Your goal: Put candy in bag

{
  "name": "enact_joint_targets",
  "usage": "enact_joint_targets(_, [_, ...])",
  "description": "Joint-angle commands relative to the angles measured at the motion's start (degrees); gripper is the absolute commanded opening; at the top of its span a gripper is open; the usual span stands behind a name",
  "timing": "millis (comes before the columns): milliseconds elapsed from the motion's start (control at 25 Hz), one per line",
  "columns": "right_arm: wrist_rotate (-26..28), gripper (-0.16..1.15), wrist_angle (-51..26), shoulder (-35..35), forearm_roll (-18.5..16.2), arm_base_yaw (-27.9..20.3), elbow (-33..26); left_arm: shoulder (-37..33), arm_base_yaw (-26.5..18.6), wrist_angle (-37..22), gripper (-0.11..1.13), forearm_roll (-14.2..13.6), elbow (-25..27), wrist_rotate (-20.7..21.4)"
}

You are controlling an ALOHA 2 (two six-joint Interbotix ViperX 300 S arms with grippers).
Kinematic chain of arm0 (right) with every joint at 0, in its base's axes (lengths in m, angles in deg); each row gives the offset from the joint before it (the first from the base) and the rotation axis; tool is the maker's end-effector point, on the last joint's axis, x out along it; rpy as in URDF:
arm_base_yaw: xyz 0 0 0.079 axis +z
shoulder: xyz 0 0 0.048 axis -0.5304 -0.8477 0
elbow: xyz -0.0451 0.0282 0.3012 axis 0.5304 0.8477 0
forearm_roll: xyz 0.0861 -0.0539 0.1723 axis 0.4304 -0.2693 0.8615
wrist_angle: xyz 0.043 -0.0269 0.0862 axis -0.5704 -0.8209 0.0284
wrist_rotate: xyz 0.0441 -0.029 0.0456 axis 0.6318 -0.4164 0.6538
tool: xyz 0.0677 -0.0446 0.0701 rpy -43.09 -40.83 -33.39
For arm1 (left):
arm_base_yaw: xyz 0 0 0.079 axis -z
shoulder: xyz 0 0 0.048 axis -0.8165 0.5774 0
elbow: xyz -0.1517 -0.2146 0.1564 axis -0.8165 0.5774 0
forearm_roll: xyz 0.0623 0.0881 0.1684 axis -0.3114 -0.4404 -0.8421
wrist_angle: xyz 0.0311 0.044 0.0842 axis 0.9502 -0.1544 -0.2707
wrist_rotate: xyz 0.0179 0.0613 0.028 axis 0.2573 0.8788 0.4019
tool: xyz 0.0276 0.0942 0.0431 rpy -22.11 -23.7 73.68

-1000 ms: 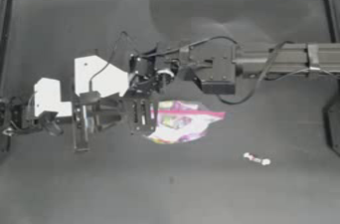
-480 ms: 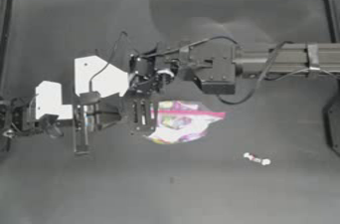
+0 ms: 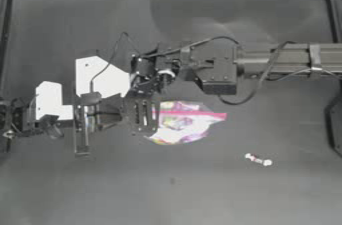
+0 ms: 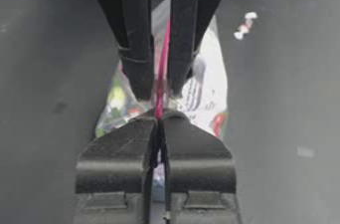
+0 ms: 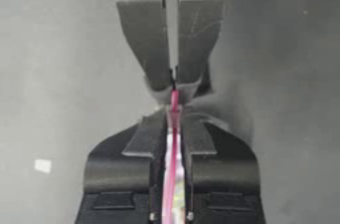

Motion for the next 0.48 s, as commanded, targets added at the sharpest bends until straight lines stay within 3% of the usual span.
enact_joint_targets(40, [-0.2,0.34,0.0,1.5,-0.2,0.1,-0.9,-1.7,-0.2,0.4,0.34,0.1,-0.2,-0.1])
enact_joint_targets(480, [-0.3,0.26,-0.5,1.5,-0.4,0.1,-0.4,-1.7,-0.2,0.3,0.34,0.1,0.0,-0.1])
